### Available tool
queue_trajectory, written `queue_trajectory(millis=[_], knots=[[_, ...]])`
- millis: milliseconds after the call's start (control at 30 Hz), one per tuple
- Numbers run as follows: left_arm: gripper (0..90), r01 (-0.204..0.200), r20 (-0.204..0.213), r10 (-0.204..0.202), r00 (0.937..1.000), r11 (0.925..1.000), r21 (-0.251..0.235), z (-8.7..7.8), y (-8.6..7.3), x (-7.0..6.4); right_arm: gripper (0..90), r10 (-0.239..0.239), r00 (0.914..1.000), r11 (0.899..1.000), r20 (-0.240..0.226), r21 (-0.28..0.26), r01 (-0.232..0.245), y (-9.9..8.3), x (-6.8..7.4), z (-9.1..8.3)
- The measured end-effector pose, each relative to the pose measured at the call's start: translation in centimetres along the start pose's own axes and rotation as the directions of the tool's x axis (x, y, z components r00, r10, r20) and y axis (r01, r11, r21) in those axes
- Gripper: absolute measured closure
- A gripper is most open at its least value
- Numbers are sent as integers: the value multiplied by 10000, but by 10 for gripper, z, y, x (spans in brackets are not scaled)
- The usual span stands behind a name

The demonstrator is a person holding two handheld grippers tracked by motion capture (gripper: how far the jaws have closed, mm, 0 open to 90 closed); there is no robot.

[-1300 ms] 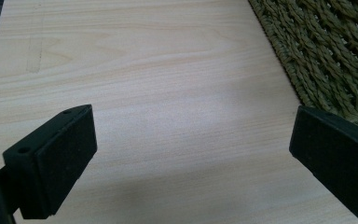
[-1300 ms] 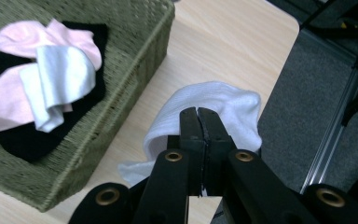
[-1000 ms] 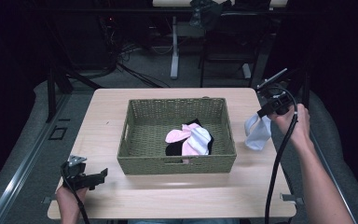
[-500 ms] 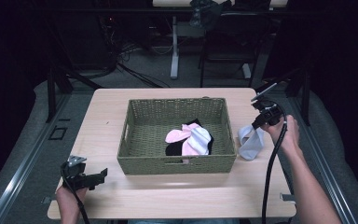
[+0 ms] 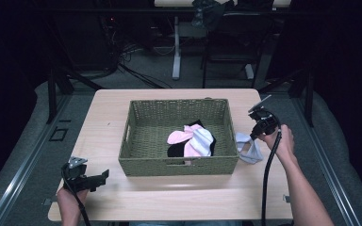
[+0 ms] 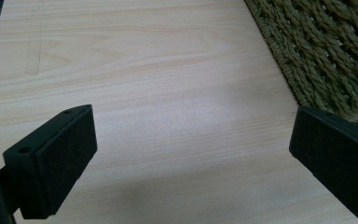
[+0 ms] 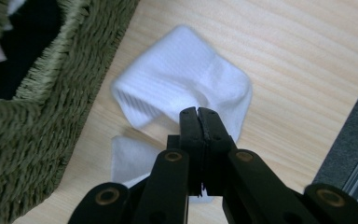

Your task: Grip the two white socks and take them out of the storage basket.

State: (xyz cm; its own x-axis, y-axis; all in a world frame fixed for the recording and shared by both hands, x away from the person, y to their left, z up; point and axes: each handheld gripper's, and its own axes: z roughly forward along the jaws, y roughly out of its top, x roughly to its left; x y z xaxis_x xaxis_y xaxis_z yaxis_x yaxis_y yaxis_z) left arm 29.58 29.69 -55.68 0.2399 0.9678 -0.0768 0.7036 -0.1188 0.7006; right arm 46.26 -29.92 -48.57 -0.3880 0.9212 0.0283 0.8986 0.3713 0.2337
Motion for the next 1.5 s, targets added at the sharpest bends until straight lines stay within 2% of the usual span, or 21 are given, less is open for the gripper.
queue_trajectory(millis=[100, 133, 167, 300, 467, 533, 567, 600, 667, 733, 800, 867, 967, 1033, 1133, 1233, 1500], knots=[[8, 24, -47, -24, 10000, 10000, -33, 1, 0, 0, 893, -71, 10000, 10000, -36, 50, 72, 0, -1, 1], [8, 30, -46, -30, 10000, 10000, -18, 1, 0, 0, 887, 90, 10000, 9998, -42, -184, -90, -1, 1, 1], [8, 17, -23, -17, 10000, 10000, -7, 1, 0, 0, 870, 48, 10000, 9997, -12, -241, -49, -1, 1, -1], [8, 6, -47, -6, 10000, 10000, -45, 0, 0, 0, 764, -189, 9998, 9995, 61, -241, 190, 0, 2, -16], [8, 31, -48, -31, 10000, 10000, -36, 0, 0, 0, 605, -303, 9994, 9966, 147, -757, 314, 1, 6, -42], [8, 27, -39, -27, 10000, 10000, -56, 0, 0, 0, 521, -126, 9995, 9938, -298, -1109, 92, 1, 7, -52], [8, 22, -41, -22, 10000, 10000, -52, 0, 0, 0, 483, -133, 9994, 9922, -331, -1246, 90, 1, 8, -57], [8, 23, -41, -23, 10000, 10000, -51, 0, 0, 0, 436, -201, 9995, 9906, -244, -1361, 166, 2, 10, -63], [8, 27, -31, -27, 10000, 10000, -60, 0, 0, 0, 374, -299, 9985, 9873, -465, -1574, 222, 3, 14, -71], [8, 48, -30, -48, 10000, 10000, -69, 0, 0, 0, 274, -559, 9977, 9831, -381, -1763, 484, 5, 20, -82], [8, 47, -29, -47, 10000, 10000, -73, 0, 0, 0, 215, -815, 9957, 9780, -438, -1958, 715, 8, 27, -91], [8, 28, -23, -28, 10000, 10000, -66, 0, 0, 0, 166, -1127, 9921, 9733, -549, -2070, 991, 12, 34, -98], [8, 21, -6, -21, 10000, 10000, -56, 0, 0, 0, 138, -1497, 9866, 9639, -655, -2318, 1308, 19, 47, -104], [7, 17, 1, -17, 10000, 10000, -55, 0, 0, 0, 118, -1747, 9821, 9593, -701, -2368, 1537, 24, 54, -107], [7, 53, 13, -53, 10000, 10000, -70, 0, 0, 0, 44, -1837, 9816, 9566, -530, -2394, 1661, 33, 66, -108], [7, 76, 22, -75, 10000, 9999, -98, 0, 0, 0, 24, -2070, 9758, 9529, -702, -2406, 1848, 42, 79, -106], [8, 36, 55, -36, 10000, 10000, 11, 0, 0, 1, 0, -2838, 9540, 9417, -969, -2155, 2582, 60, 110, -94]])
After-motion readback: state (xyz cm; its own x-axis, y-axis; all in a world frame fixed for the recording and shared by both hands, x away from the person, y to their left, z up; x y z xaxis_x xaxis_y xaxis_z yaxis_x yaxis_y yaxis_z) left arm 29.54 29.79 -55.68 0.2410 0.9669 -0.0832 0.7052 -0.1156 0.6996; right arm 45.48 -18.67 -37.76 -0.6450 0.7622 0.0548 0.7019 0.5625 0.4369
